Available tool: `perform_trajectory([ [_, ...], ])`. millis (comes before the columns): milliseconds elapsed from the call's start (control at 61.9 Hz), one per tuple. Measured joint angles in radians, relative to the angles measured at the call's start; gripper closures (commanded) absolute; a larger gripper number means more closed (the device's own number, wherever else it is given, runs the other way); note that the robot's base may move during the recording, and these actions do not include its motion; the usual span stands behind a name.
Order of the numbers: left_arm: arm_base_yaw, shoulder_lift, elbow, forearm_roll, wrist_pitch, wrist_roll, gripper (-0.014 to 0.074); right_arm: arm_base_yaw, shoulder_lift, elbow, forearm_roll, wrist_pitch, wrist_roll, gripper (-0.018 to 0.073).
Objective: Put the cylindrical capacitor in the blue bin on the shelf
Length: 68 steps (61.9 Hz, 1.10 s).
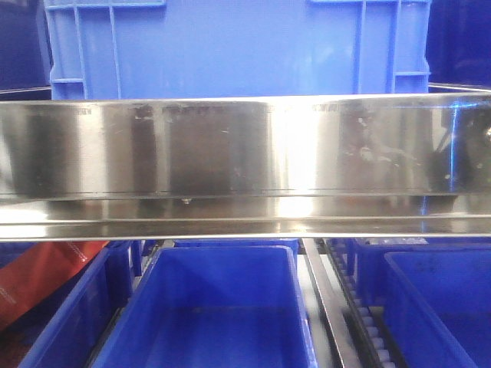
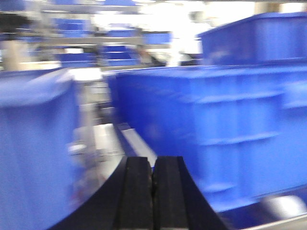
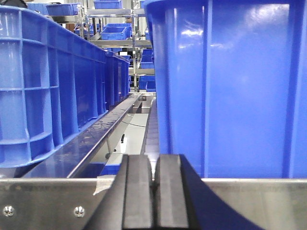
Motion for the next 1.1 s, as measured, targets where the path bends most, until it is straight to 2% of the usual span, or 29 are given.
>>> perform_trajectory([
  [226,0.158,-0.155,0.124,-0.026,0.018,0.000,0.0707,0.000,0.000,0.000,0.000,0.000,0.000,0.0721],
  [372,0.215,-0.225,0.195,-0.037,0.019,0.000,0.0707,0.000,0.000,0.000,0.000,0.000,0.000,0.0721],
  [646,0.224,-0.232,0.241,-0.057,0.021,0.000,0.0707,0.000,-0.001,0.002,0.000,-0.002,0.000,0.0721],
  [856,0.224,-0.234,0.241,-0.104,-0.005,0.000,0.0707,0.000,-0.001,0.002,0.000,-0.002,0.000,0.0721],
  [1099,0.224,-0.234,0.241,-0.106,-0.025,0.000,0.0707,0.000,-0.001,0.002,0.000,-0.002,0.000,0.0721],
])
